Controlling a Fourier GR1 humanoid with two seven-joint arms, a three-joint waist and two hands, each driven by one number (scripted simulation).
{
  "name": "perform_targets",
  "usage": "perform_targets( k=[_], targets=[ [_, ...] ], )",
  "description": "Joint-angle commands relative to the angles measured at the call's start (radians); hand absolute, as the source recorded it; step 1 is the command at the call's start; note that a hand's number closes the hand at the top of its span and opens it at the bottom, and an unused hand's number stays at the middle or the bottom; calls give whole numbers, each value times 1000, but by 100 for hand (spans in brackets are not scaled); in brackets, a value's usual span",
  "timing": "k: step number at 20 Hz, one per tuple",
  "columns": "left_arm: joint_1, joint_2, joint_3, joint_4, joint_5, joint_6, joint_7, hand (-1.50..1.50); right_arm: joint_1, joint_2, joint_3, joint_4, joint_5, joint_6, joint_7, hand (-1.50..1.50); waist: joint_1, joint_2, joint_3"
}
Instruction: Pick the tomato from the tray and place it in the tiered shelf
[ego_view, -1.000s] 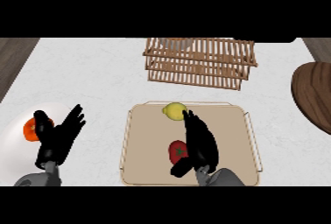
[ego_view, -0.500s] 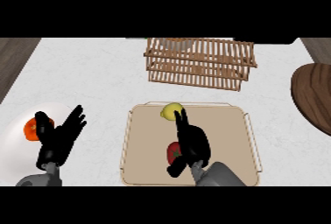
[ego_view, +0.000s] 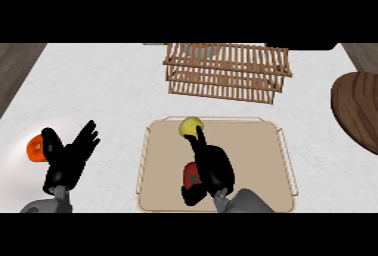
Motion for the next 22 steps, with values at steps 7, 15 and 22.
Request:
perform_targets(
  k=[7,15,22],
  targets=[
    [14,-19,-8,4,-16,-6,-32,0,-431,16,141,232,-271,-170,228,150,29,14,3],
    [8,-1,9,18,-9,-13,-20,0,-657,16,109,-23,-50,-248,536,150,8,2,2],
    [19,-10,20,28,-7,1,-12,0,-783,-11,-59,-204,75,-52,719,150,-24,-5,2]
  ],
)
